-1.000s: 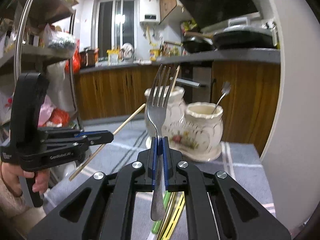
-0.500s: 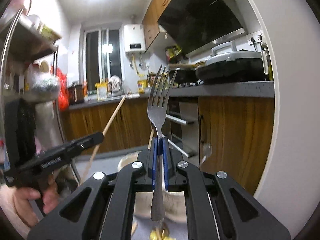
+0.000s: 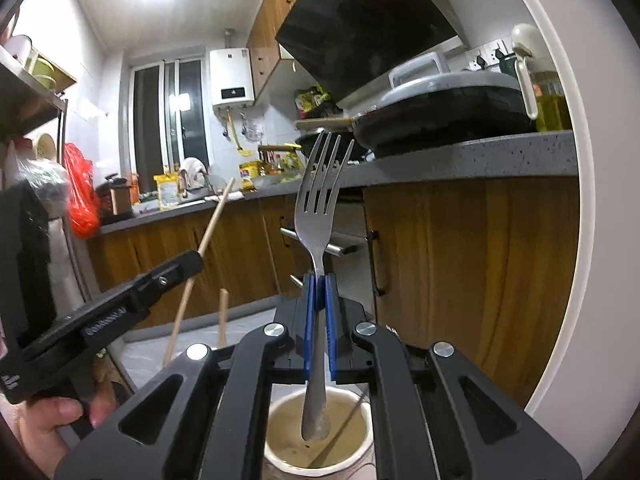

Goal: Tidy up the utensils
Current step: 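Lift the chopstick with the left tool while the right tool lifts the fork toward the holder, then drop the chopstick into the tall cup while the right tool drops the fork into the small cup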

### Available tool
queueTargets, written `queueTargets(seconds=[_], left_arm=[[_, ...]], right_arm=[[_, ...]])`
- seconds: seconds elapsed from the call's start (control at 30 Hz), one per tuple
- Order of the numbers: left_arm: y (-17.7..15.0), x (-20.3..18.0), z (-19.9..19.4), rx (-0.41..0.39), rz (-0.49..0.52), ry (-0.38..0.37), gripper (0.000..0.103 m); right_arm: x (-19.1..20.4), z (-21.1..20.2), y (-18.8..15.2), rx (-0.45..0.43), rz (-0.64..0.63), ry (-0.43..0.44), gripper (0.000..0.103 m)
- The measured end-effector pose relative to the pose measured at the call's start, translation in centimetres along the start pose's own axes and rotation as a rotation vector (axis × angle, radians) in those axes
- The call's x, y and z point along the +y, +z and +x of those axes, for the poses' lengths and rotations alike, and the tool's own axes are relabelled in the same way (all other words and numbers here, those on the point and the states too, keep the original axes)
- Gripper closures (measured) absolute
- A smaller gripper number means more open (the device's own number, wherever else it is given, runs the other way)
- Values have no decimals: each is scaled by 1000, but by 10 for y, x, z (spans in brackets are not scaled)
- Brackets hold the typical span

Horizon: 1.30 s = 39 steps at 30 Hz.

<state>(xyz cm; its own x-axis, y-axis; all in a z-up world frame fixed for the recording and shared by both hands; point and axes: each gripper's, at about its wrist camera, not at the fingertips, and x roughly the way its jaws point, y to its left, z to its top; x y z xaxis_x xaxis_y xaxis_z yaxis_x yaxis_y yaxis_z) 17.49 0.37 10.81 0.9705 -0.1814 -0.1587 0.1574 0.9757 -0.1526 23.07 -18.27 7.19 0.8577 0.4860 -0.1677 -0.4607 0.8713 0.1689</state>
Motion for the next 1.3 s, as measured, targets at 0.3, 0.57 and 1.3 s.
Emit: queueTargets(seconds=[0.3, 0.57, 1.3], left_arm=[[-20, -6, -24, 17, 91, 10, 96], [-38, -15, -44, 69, 136, 50, 96], [-51, -8, -67, 75, 66, 56, 89]], right_arm=[[10, -10, -12, 63, -70, -57, 97], [13, -25, -28, 93, -82, -114, 97], [-5, -16, -50, 162, -51, -117, 97]])
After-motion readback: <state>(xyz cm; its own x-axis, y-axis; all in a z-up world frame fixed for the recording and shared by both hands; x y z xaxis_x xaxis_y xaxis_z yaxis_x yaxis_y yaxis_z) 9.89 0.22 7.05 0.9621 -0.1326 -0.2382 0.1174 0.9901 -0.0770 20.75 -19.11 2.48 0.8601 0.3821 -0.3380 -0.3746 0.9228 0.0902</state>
